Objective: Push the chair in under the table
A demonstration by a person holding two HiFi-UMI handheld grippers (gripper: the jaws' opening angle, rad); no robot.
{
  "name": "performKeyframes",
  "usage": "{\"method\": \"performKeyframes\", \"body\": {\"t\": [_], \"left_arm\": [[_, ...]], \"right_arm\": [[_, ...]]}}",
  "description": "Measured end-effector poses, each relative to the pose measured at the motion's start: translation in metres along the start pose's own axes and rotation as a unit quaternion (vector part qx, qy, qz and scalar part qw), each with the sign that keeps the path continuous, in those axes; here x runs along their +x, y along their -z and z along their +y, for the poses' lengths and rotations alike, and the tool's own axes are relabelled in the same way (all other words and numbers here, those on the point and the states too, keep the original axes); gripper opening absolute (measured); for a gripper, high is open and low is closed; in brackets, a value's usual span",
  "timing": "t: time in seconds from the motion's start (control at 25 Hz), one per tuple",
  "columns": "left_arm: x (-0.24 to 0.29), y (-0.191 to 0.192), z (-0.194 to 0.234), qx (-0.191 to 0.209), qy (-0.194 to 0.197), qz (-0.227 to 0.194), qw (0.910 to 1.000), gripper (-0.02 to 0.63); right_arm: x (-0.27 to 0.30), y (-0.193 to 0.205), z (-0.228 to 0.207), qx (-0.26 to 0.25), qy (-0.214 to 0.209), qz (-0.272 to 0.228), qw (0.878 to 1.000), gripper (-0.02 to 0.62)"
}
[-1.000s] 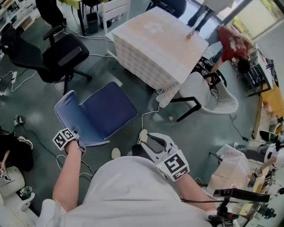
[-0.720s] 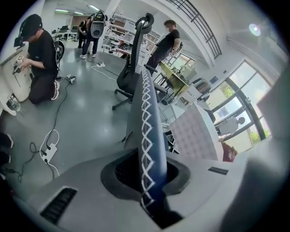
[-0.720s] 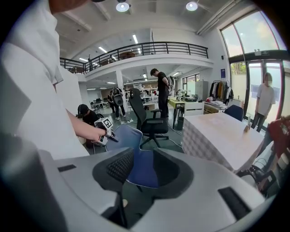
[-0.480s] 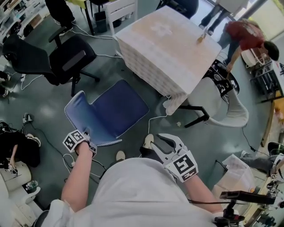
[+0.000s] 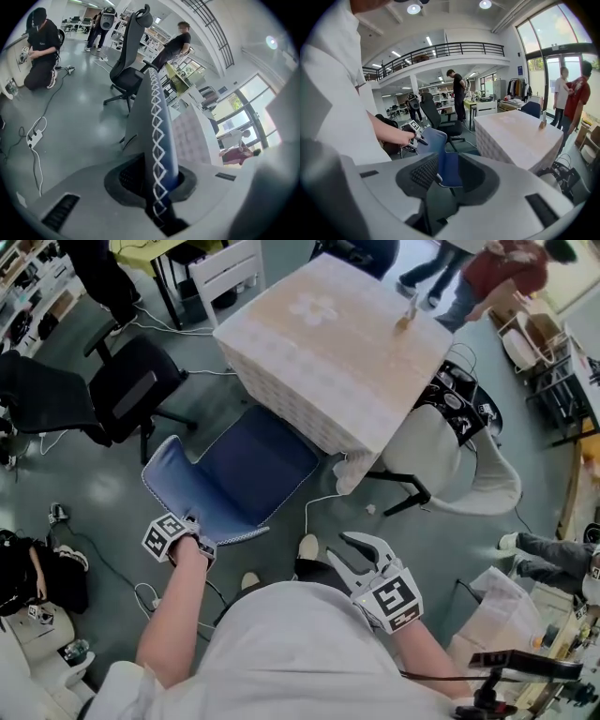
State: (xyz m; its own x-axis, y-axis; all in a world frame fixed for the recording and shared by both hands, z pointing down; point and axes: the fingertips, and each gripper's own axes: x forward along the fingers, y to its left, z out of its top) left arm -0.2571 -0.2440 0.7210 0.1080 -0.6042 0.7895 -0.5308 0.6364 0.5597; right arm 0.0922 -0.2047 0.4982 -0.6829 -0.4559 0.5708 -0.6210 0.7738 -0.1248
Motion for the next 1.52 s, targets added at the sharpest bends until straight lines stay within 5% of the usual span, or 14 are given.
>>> {"method": "performKeyframes", "body": {"t": [0.56,1.08,1.36,1.52], "left_arm": [[0.071,0.021,-0.11,-0.026,0.001,-0.009,0.9996,0.067],[0.096,0.02,-0.143,-0.02,0.002,-0.009,0.9998,0.081],[0.088,0.016,-0.14,0.052,-0.025,0.013,0.9983,0.134],[0.062,0.002,-0.149,0.095,-0.007,-0.005,0.9954,0.152]], "right_arm": [[-0.033,0.029,-0.091,0.034,0.023,0.01,0.999,0.132],[-0.034,0.036,-0.11,0.041,0.022,0.012,0.999,0.132],[-0.024,0.029,-0.093,0.03,0.018,0.006,0.999,0.132],[-0.017,0.018,-0.074,0.018,0.015,-0.003,1.0,0.132]]}}
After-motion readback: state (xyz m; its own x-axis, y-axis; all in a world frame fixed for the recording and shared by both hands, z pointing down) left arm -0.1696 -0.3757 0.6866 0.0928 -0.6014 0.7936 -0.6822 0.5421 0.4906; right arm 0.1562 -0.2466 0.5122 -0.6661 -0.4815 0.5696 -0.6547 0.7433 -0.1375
